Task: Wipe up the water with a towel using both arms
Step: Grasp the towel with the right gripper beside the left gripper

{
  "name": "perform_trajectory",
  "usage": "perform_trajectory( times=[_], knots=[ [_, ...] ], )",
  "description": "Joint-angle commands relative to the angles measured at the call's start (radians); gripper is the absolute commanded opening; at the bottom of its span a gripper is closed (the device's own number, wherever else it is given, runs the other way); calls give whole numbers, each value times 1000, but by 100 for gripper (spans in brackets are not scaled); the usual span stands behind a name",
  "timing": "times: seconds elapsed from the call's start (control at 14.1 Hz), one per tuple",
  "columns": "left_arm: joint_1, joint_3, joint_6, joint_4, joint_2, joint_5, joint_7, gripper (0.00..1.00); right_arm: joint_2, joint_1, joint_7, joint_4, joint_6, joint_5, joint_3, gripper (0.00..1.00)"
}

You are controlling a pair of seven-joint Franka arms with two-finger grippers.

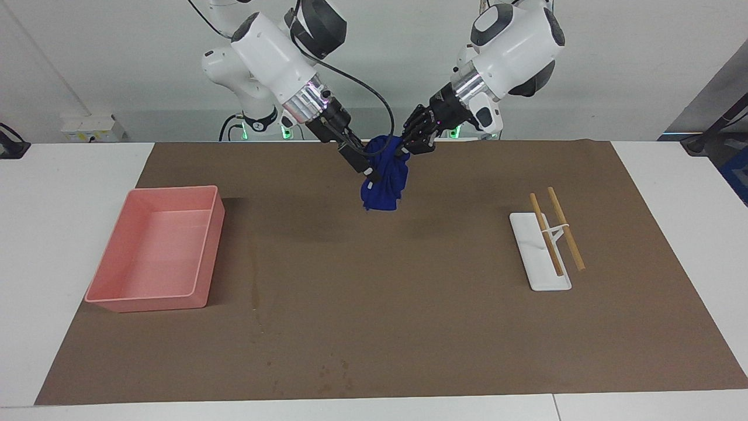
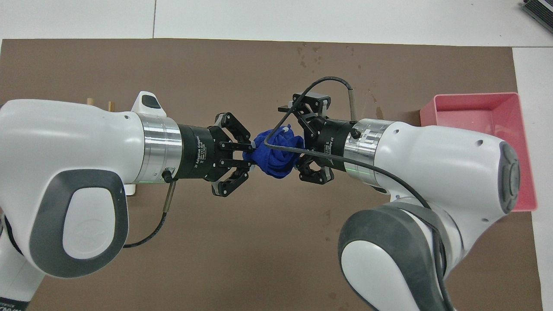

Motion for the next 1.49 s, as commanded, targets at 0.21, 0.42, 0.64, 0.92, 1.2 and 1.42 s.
perform_trajectory(
  times=[0.21,0.42,0.64,0.92,1.2,1.42],
  knots=[
    [-13,12,148,-36,-29,-56,-40,0,11,23,-27,-15,67,98,6,100],
    [-47,12,220,-51,-30,-59,-63,0,9,40,-22,-27,81,108,6,100],
    [-50,12,233,-53,-29,-59,-79,0,11,40,-32,-27,83,109,6,84],
    [-52,12,228,-53,-29,-58,-79,0,13,36,-102,-24,74,109,6,0],
    [-50,13,228,-51,-29,-58,-80,0,11,26,-157,-24,52,109,6,0],
    [-46,13,224,-46,-27,-53,-79,43,11,26,-164,-24,45,109,6,0]
  ],
)
